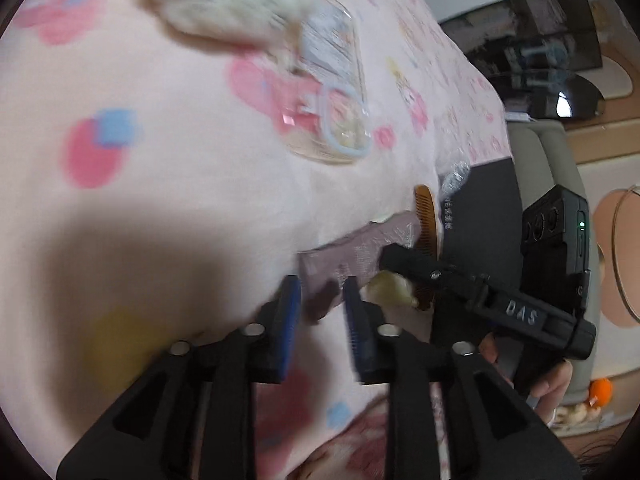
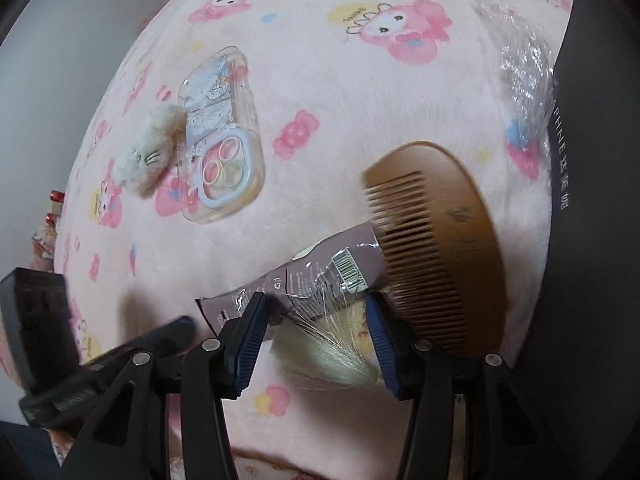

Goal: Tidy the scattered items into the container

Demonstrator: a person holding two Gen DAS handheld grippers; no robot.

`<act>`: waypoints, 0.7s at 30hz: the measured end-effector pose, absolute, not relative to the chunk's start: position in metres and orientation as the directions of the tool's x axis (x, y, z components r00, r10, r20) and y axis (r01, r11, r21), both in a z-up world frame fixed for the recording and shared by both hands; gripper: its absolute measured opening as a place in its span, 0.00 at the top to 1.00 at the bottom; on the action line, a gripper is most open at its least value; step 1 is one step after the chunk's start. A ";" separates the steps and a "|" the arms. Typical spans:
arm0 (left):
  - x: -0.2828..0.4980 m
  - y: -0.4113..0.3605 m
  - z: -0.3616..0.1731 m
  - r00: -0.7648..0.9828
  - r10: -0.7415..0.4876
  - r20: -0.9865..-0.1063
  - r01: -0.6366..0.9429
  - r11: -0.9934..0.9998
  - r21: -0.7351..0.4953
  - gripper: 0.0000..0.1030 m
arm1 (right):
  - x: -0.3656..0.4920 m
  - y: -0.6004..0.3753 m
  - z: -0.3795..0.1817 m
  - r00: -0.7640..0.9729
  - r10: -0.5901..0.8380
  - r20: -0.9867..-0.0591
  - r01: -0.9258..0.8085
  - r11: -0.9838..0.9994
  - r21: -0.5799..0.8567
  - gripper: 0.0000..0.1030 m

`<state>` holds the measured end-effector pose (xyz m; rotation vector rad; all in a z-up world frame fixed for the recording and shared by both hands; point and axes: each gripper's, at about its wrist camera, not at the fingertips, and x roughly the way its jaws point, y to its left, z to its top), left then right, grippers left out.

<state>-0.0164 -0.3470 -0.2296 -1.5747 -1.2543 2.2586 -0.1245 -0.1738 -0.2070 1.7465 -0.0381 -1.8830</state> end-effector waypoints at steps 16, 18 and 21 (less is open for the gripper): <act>0.027 -0.383 -0.199 -0.604 0.438 -0.666 0.337 -0.616 -0.712 0.83 | -0.123 -0.186 -0.192 -0.013 -0.457 -0.889 0.429 -0.806 0.408 0.52; 0.039 -0.395 -0.197 -0.605 0.397 -0.690 0.368 -0.630 -0.684 0.83 | -0.125 -0.189 -0.192 -0.030 -0.439 -0.898 0.433 -0.815 0.384 0.52; 0.046 -0.406 -0.205 -0.584 0.346 -0.735 0.435 -0.631 -0.643 0.84 | -0.131 -0.193 -0.197 -0.032 -0.427 -0.904 0.418 -0.827 0.376 0.52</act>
